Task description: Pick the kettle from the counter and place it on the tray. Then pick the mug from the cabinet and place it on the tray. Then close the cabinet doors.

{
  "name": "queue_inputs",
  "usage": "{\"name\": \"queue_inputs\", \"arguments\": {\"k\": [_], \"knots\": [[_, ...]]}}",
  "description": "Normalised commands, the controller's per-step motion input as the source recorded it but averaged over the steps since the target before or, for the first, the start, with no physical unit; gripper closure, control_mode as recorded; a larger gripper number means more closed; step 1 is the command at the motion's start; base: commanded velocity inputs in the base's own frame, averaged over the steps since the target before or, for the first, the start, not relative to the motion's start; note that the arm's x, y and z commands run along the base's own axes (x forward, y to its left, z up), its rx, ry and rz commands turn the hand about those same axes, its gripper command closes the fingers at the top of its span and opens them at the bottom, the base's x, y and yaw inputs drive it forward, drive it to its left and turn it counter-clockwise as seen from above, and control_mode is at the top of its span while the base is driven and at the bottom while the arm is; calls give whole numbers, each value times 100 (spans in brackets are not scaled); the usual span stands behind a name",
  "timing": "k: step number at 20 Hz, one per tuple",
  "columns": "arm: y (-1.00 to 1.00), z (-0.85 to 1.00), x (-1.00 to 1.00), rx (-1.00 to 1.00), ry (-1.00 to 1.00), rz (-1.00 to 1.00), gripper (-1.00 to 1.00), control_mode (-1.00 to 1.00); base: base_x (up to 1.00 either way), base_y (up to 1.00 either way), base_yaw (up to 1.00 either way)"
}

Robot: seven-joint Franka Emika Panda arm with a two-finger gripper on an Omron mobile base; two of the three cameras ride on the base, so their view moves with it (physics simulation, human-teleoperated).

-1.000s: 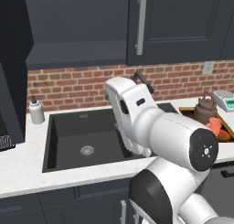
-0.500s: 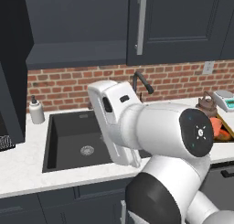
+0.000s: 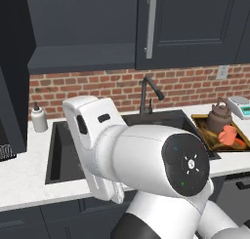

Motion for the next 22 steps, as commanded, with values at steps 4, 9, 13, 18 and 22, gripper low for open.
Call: {"name": "queue_inputs", "arguments": {"k": [4, 9, 13, 18, 22], "knots": [[49, 2, -21, 6, -3, 0, -100, -100, 0, 0, 0], [43, 8, -1, 3, 0, 2, -100, -100, 0, 0, 0], [49, 2, -1, 0, -2, 8, -100, -100, 0, 0, 0], [44, 0, -5, 0, -11, 10, -100, -100, 0, 0, 0], [47, 0, 18, 0, -6, 2, -100, -100, 0, 0, 0]]}}
